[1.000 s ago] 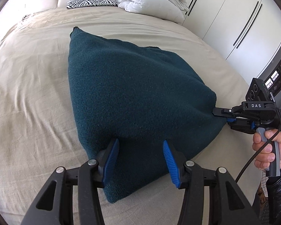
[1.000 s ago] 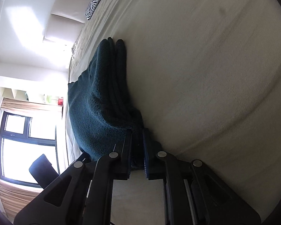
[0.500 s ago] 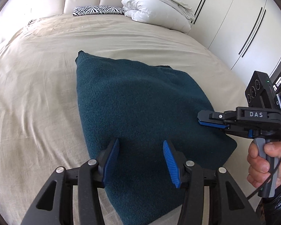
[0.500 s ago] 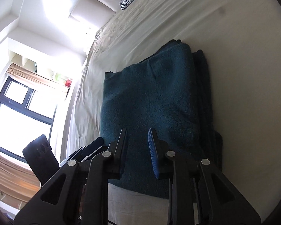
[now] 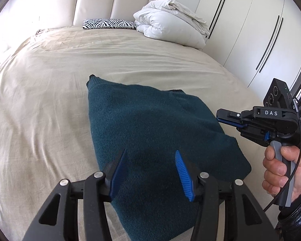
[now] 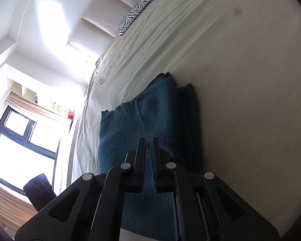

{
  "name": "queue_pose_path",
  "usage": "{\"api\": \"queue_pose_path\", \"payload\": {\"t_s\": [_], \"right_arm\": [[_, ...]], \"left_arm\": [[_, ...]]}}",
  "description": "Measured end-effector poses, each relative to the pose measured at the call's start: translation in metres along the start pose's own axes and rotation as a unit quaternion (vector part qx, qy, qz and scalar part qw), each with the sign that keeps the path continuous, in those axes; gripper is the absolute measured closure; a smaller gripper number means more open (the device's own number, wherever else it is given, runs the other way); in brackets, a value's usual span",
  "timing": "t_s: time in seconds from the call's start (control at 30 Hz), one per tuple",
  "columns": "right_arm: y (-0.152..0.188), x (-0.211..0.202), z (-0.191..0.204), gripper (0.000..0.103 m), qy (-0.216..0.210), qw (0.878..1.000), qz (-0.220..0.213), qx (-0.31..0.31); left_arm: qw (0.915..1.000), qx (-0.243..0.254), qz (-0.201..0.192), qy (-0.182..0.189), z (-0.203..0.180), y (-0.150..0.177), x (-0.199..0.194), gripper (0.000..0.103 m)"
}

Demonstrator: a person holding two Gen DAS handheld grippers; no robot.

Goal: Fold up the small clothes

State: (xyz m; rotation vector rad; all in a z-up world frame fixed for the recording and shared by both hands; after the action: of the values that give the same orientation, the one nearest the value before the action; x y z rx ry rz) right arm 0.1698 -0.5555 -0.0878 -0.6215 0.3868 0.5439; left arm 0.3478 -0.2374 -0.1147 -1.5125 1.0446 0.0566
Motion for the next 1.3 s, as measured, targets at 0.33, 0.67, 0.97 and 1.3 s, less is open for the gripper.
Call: {"api": "queue_pose_path", "payload": {"t_s": [0.33,0.67,0.97,1.3], "right_arm": [[-0.030,0.078,-0.024,0.103,0.033,0.999,0.012,0.005],[-0.051,0.005,-0.041,0.040,0.069,0.996,-0.049,0.012],[0.000,0.023,-0.025,0.034,0.030,0.996,0.081,-0.005],[0.012,0.050,-0.023,0.070,0.066,0.991,0.112,-0.039]], "left_arm": [[0.9995,0.010,0.029,-0.013,0.010,0.006,0.043,0.046],[0.9974,-0.057,-0.031,-0.030,0.041,-0.008,0.001,0.031],[0.9861,-0.156,0.056,0.006,0.071,0.020,0.025,0.031],[0.9902,-0.106,0.090,-0.016,0.046,0.020,0.032,0.053]]}}
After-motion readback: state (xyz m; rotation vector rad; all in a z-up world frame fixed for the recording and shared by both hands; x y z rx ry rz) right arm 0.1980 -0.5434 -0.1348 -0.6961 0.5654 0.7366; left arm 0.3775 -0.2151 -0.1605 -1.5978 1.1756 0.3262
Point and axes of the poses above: each gripper's, at about its wrist camera, not at the fingertips, and x roughly the way its jaws point, z to its left, y to its underside, the point moved 6 cm from there along x, roughly the way its jaws point, and after that the axes turned 10 degrees about -z, right-handed, at the moved point
